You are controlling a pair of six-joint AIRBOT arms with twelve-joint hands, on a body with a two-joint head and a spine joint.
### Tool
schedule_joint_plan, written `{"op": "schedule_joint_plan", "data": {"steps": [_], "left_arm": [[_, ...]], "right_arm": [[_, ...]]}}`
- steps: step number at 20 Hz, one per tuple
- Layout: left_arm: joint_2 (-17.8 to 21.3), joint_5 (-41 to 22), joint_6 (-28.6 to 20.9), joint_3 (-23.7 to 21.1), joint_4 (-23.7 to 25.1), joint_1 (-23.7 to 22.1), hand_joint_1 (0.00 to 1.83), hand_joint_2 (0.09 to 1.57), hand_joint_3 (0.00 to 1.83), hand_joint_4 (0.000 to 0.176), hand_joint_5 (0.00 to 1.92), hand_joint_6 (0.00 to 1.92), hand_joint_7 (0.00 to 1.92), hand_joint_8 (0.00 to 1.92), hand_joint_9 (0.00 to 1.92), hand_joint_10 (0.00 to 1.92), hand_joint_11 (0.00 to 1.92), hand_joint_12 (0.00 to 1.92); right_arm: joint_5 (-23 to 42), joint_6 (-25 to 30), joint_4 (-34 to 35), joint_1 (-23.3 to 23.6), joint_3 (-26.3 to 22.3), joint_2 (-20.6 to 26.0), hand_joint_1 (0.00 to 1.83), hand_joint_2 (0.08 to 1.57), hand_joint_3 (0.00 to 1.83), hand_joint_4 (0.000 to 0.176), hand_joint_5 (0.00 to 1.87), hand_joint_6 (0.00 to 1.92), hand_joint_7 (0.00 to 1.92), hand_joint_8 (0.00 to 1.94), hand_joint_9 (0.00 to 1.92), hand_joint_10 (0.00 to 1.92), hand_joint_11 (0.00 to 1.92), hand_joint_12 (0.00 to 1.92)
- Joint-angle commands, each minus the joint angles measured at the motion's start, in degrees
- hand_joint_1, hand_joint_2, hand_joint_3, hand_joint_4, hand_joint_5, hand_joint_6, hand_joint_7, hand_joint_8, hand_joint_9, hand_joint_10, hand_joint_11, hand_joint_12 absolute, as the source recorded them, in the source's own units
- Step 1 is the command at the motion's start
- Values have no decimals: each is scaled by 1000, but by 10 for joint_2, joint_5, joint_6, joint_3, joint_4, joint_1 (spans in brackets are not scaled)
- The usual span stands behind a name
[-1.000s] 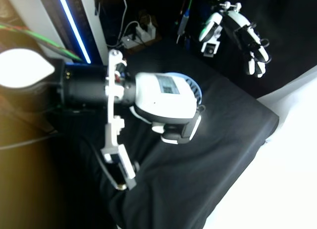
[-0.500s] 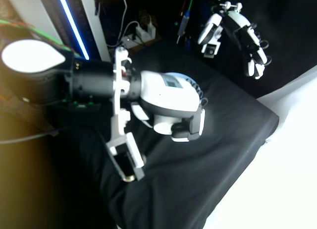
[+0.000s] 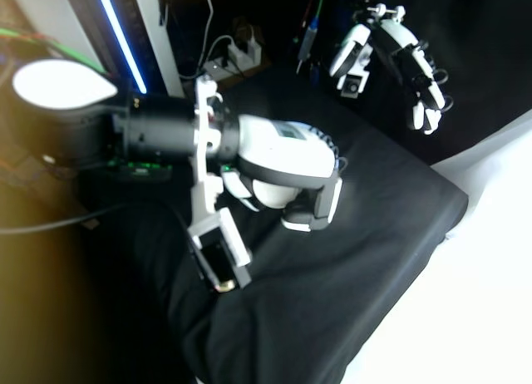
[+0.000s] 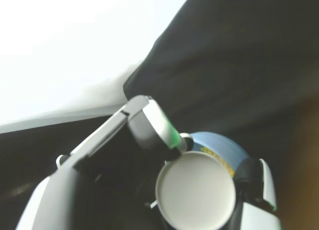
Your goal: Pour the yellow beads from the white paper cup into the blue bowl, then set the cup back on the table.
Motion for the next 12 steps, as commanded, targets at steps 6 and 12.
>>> {"op": "schedule_joint_plan", "data": {"steps": [6, 12], "left_arm": [[-3, -66, -6, 4, -8, -8, 499, 922, 0, 0, 129, 1, 473, 1, 319, 1, 0, 800], [-3, -74, -9, 4, -17, -6, 495, 917, 0, 0, 132, 4, 482, 3, 324, 3, 0, 803]], "right_arm": [[-11, -3, 0, 19, -11, -2, 1149, 1141, 0, 0, 929, 1060, 1023, 1711, 1228, 1921, 1333, 1921], [-18, -3, 90, 19, -17, 17, 1113, 1240, 22, 0, 736, 1344, 907, 1802, 1158, 1921, 1299, 1921]]}}
